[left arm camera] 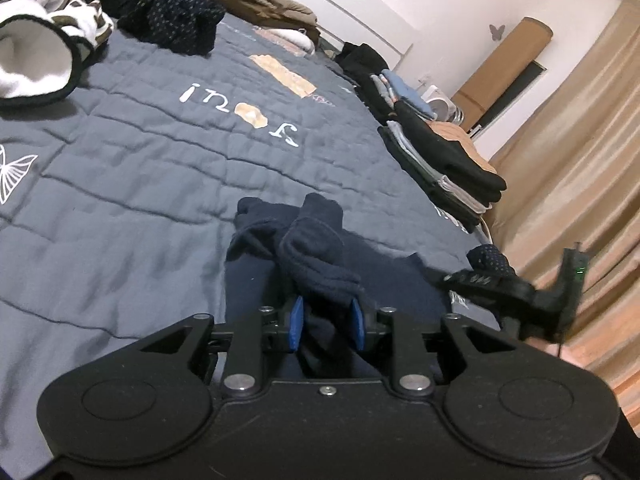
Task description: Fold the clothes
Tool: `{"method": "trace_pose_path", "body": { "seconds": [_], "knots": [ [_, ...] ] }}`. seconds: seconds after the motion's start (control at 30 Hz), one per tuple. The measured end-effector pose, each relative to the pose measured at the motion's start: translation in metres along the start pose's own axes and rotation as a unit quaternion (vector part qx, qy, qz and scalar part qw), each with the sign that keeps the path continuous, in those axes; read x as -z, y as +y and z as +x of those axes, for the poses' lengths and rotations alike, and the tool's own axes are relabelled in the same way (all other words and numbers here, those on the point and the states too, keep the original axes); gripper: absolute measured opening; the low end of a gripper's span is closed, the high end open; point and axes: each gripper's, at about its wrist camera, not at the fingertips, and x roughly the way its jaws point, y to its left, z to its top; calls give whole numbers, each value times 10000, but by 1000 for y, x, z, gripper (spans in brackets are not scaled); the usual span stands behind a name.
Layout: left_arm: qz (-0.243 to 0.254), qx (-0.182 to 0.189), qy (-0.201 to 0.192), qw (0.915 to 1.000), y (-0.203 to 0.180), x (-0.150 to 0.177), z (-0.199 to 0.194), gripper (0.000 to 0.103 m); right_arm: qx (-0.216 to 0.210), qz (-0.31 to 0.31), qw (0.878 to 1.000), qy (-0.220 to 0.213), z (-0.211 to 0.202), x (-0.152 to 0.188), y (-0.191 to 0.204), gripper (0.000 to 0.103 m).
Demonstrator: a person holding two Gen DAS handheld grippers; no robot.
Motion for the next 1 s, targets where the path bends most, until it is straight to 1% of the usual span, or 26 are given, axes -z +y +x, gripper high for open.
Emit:
{"method": "trace_pose_path", "body": {
  "seconds": [0.07,0.1,0.17,0.2,0.23,0.3,0.33,0.4,0.43,0.5,0.6,0.73,0.8,0.87,0.97,1.0],
  "knots": [
    [27,34,-71,10000,-2,-4,-3,35,-269,-171,9994,108,-3,0,7,5],
    [51,62,-114,9999,-3,-6,-5,41,-404,-257,9987,161,-5,0,11,6],
    [118,115,-201,9997,-5,-8,-9,41,-673,-427,9965,269,-9,-1,19,10],
    [125,109,-215,9996,-5,-9,-10,41,-807,-513,9949,322,-10,-1,22,17],
    [115,80,-208,9997,-4,-9,-9,41,-941,-598,9931,376,-12,-1,26,29],
    [95,22,-193,9998,-3,-8,-8,41,-1208,-767,9885,482,-15,-1,34,40],
    [85,-1,-184,9998,-3,-8,-8,41,-1341,-852,9859,535,-17,-1,37,41],
    [69,-20,-170,9998,-2,-9,-7,41,-1606,-1020,9796,641,-21,-1,45,42],
    [75,-6,-168,9998,-1,-9,-8,41,-1702,-1166,9755,767,-17,4,53,42],
    [98,20,-158,9998,-1,-10,-8,41,-1702,-1360,9712,967,-6,13,64,43],
    [170,8,-138,9998,-1,-9,-8,41,-1777,-1354,9671,1217,7,22,71,43],
    [278,-112,-131,9995,-3,-8,-8,43,-1791,-1377,9638,1414,15,32,77,43],
    [381,-248,-227,9987,-6,-7,-9,46,-1703,-1374,9652,1431,13,36,80,43],
    [408,-280,-250,9985,-6,-7,-9,46,-1632,-1370,9662,1452,12,38,82,43],
    [433,-354,-260,9981,-7,-7,-9,46,-1580,-1336,9673,1468,12,41,85,36],
    [472,-394,-271,9977,-8,-7,-9,48,-1578,-1334,9672,1479,12,41,86,25]
  ]
}}
